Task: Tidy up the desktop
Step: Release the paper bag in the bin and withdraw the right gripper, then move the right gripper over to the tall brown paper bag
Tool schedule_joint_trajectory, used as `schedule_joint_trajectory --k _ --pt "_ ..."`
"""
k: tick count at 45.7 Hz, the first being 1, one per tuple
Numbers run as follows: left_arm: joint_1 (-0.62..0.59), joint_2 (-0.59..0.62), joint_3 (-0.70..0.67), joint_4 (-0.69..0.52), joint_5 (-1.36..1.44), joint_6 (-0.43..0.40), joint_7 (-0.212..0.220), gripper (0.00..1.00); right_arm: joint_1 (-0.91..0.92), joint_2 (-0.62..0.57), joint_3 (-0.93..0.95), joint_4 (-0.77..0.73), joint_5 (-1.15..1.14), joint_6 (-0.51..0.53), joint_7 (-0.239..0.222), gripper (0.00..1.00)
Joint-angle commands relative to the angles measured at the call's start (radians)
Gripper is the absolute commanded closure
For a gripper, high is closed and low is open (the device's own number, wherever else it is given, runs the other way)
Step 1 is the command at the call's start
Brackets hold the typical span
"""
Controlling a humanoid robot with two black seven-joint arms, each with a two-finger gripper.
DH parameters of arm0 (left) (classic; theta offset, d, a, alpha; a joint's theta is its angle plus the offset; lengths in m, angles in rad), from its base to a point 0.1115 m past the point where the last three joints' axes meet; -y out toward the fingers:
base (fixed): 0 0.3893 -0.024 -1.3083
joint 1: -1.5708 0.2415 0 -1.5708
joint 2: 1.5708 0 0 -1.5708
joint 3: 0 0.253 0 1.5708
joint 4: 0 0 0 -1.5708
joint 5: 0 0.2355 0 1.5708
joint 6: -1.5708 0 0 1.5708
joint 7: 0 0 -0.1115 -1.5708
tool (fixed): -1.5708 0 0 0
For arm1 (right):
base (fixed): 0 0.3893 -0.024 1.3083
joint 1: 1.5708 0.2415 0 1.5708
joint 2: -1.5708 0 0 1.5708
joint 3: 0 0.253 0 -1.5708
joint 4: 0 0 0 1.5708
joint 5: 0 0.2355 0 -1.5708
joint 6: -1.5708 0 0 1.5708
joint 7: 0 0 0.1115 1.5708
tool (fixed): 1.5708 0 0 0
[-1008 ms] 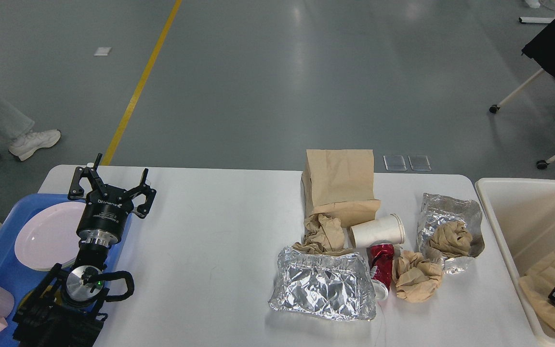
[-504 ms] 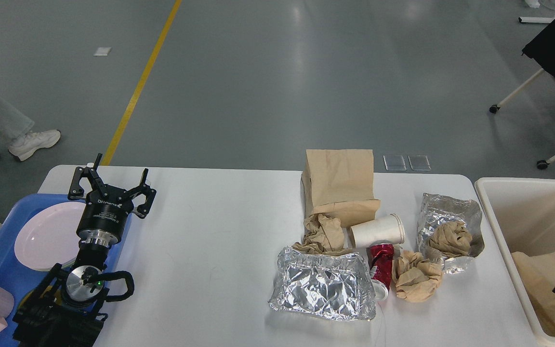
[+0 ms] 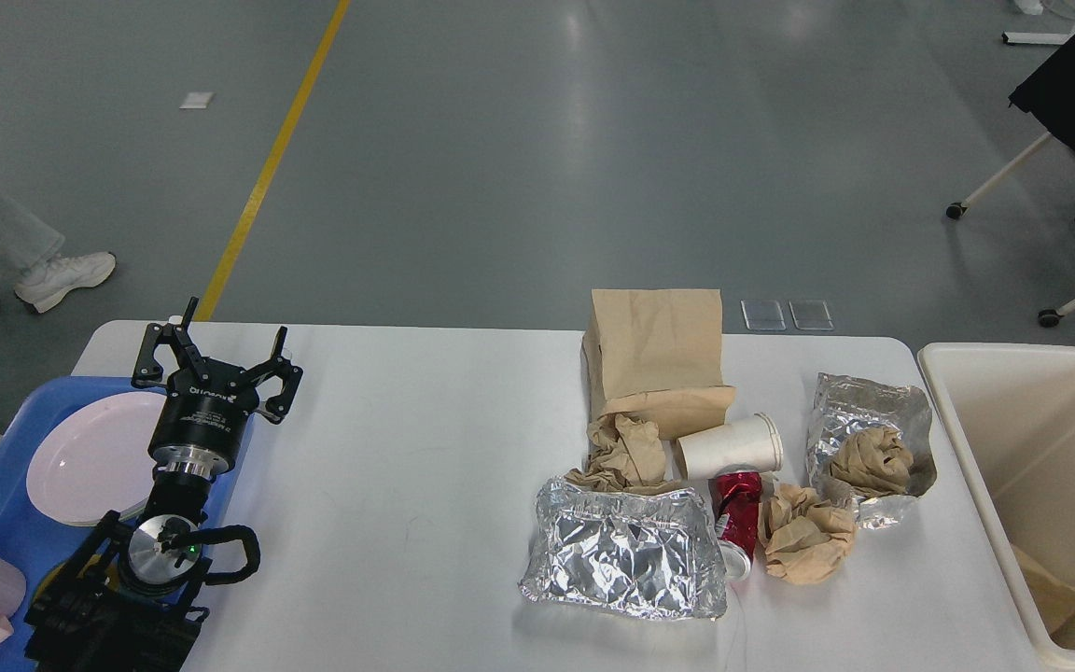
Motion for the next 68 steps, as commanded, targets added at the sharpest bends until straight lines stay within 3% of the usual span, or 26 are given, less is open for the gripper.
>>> schedule_joint_trajectory --k 1,6,12,16,17,22,37,40,44,47,60,64,68 --pt "-0.001 0.000 0.000 0.000 0.000 0.000 0.000 0.04 0.218 -0.133 -0.059 0.242 -0.106 0.062 -0.040 0.00" --pt "-0.001 0.000 0.000 0.000 0.000 0.000 0.000 0.04 0.486 -0.192 -0.199 0.427 -0.243 0.166 -0.116 0.00" --pt "-0.001 -0.001 0.000 0.000 0.000 0.000 0.000 0.04 0.854 -0.183 -0.441 0.648 -0.255 0.338 -0.143 0.00" --pt "-0.001 -0.001 0.000 0.000 0.000 0.000 0.002 0.04 1.093 -0.094 -0.590 0.750 -0.251 0.470 -0.156 0.00" --pt "-0.001 -0.001 0.000 0.000 0.000 0.000 0.000 0.04 1.200 -0.027 -0.631 0.792 -0.251 0.540 -0.156 0.00" --pt "-0.001 0.000 0.000 0.000 0.000 0.000 0.000 0.04 1.391 0.075 -0.662 0.904 -0.243 0.691 -0.156 0.00" --pt "0.001 0.000 0.000 0.000 0.000 0.000 0.000 0.04 1.847 0.302 -0.601 1.345 -0.036 0.758 -0.141 0.00" --pt "0.001 0.000 0.000 0.000 0.000 0.000 0.000 0.04 1.925 0.327 -0.566 1.418 -0.015 0.757 -0.114 0.00" --pt "0.001 0.000 0.000 0.000 0.000 0.000 0.000 0.04 1.973 0.356 -0.547 1.448 0.001 0.772 -0.012 0.00" --pt "0.001 0.000 0.000 0.000 0.000 0.000 0.000 0.04 1.976 0.380 -0.553 1.449 -0.001 0.775 0.021 0.00" --pt "0.001 0.000 0.000 0.000 0.000 0.000 0.000 0.04 1.958 0.370 -0.541 1.423 -0.013 0.757 0.003 0.00" --pt "0.001 0.000 0.000 0.000 0.000 0.000 0.000 0.04 1.887 0.370 -0.492 1.347 -0.016 0.751 0.003 0.00" --pt "0.001 0.000 0.000 0.000 0.000 0.000 0.000 0.04 1.722 0.382 -0.347 1.204 -0.015 0.677 0.002 0.00"
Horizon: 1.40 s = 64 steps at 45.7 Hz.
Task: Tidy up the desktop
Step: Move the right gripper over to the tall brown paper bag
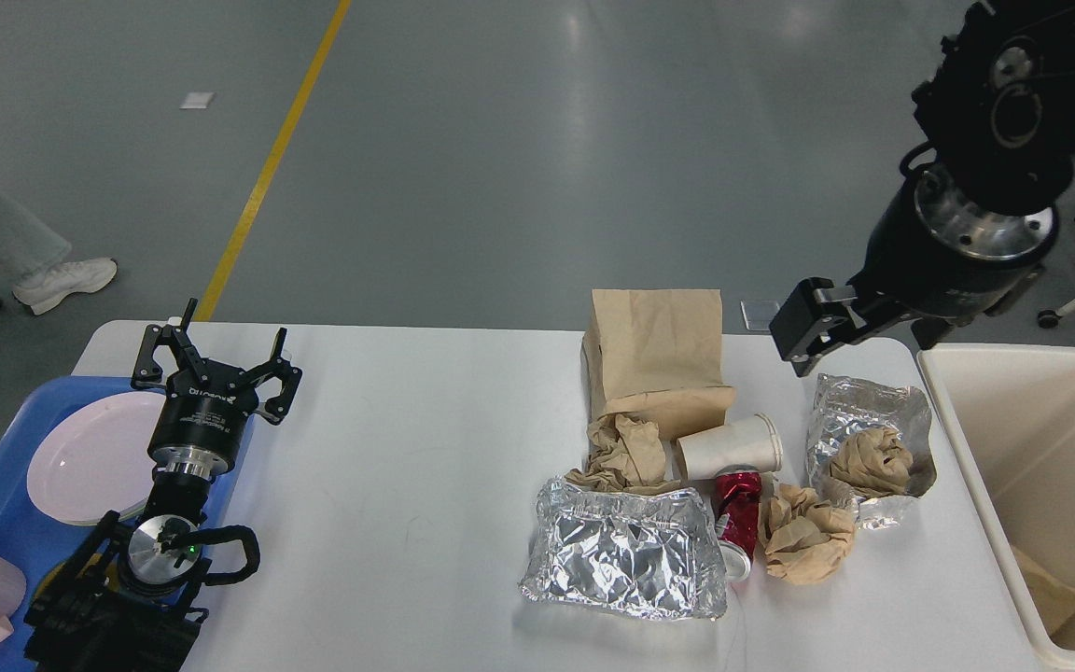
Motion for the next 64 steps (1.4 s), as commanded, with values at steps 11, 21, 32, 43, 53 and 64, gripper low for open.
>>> schedule_joint_trajectory --k 11,21,32,43,53,64 --pt "0.000 0.000 0.000 0.000 0.000 0.000 0.002 0.04 -0.573 0.209 0.178 -0.532 -0.005 -0.267 -0.001 0.00" --pt "0.000 -0.002 0.000 0.000 0.000 0.000 0.002 0.04 -0.925 0.392 0.183 -0.927 -0.007 -0.341 -0.001 0.00" --pt "0.000 -0.002 0.000 0.000 0.000 0.000 0.002 0.03 -1.176 0.412 0.227 -1.068 -0.059 -0.602 0.005 0.00" --pt "0.000 -0.002 0.000 0.000 0.000 0.000 0.002 0.04 -1.272 0.403 0.235 -1.071 -0.097 -0.688 0.010 0.00" --pt "0.000 -0.002 0.000 0.000 0.000 0.000 0.002 0.03 -1.314 0.401 0.235 -1.073 -0.099 -0.735 0.012 0.00" --pt "0.000 -0.002 0.000 0.000 0.000 0.000 0.002 0.04 -1.374 0.398 0.237 -1.102 -0.099 -0.774 0.010 0.06"
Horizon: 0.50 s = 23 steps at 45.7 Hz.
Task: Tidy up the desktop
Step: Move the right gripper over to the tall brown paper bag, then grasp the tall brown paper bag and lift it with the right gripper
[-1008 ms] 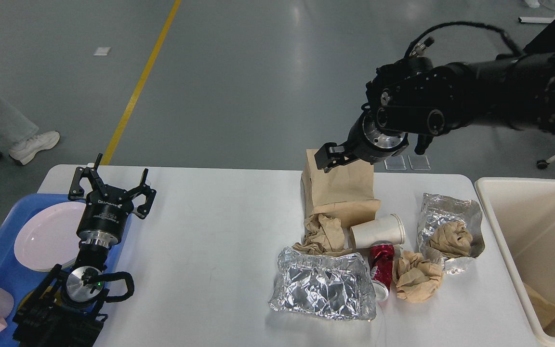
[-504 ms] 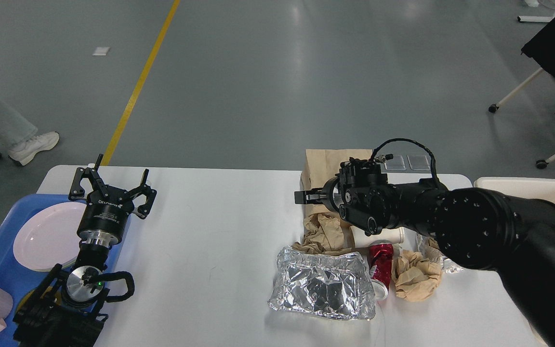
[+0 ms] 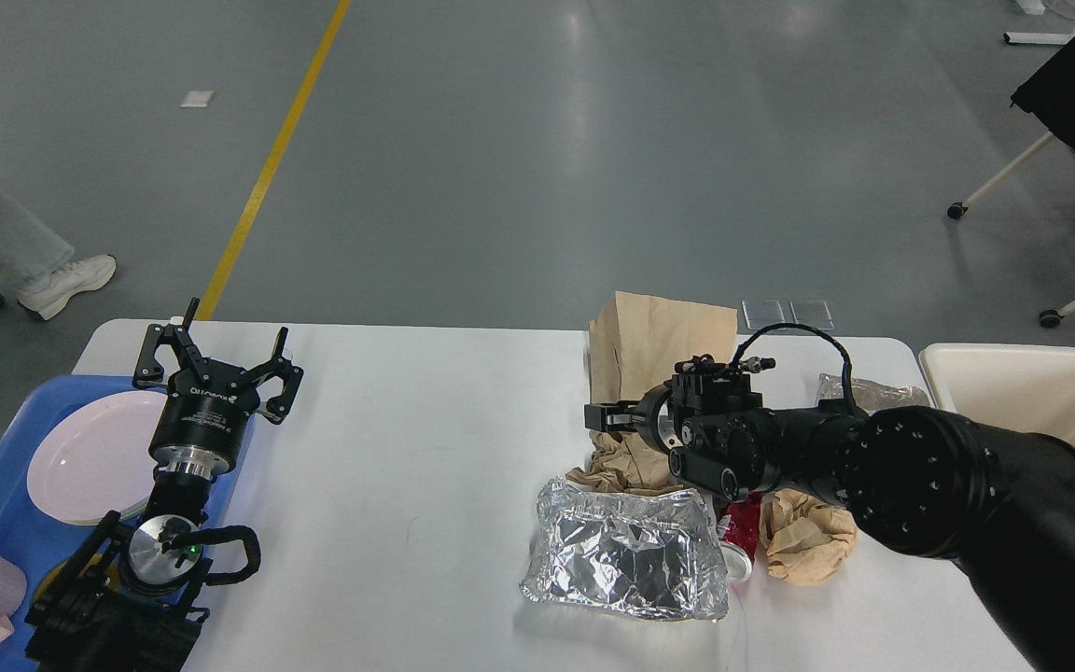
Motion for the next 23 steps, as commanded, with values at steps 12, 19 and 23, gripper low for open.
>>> schedule_joint_trajectory --k 12,19,23 --pt "0.000 0.002 0.000 0.000 0.000 0.000 -0.002 0.04 -0.072 -0.002 -0.001 -0.078 0.000 -0.011 -0.003 0.48" --pt "0.000 0.002 0.000 0.000 0.000 0.000 -0.002 0.04 -0.075 -0.002 0.001 -0.076 0.000 -0.011 -0.004 1.00" --pt "0.000 0.002 0.000 0.000 0.000 0.000 -0.002 0.04 -0.074 -0.002 0.001 -0.075 0.000 -0.011 -0.009 1.00"
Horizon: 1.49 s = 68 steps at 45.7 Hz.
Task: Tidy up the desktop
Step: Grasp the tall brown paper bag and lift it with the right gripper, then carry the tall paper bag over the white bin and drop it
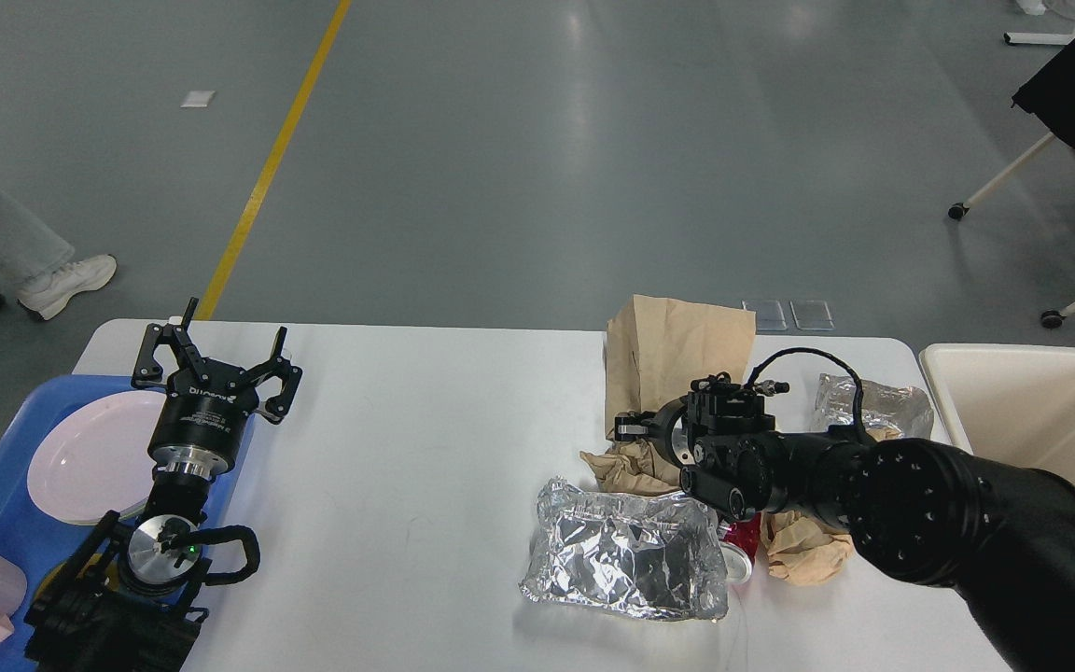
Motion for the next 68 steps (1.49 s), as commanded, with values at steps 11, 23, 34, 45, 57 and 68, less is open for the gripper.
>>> schedule_joint_trajectory --k 11,23,34,45,57,68 --pt "0.000 0.000 0.000 0.000 0.000 0.000 0.000 0.04 0.019 -0.001 0.006 0.010 0.003 0.004 -0.008 1.00" --pt "0.000 0.000 0.000 0.000 0.000 0.000 0.001 0.04 0.006 -0.011 0.022 -0.022 0.002 0.007 -0.009 1.00" --pt "0.000 0.000 0.000 0.000 0.000 0.000 0.001 0.04 0.138 -0.024 0.042 0.045 0.017 0.034 -0.008 1.00" --pt "0.000 -0.002 0.000 0.000 0.000 0.000 0.001 0.04 0.439 -0.141 0.034 0.292 0.020 0.252 -0.020 1.00" --pt "0.000 -0.002 0.000 0.000 0.000 0.000 0.001 0.04 0.842 -0.268 -0.053 0.588 0.023 0.510 -0.023 1.00" --pt "0.000 0.000 0.000 0.000 0.000 0.000 0.001 0.04 1.245 -0.353 -0.179 0.865 0.026 0.821 -0.014 1.00"
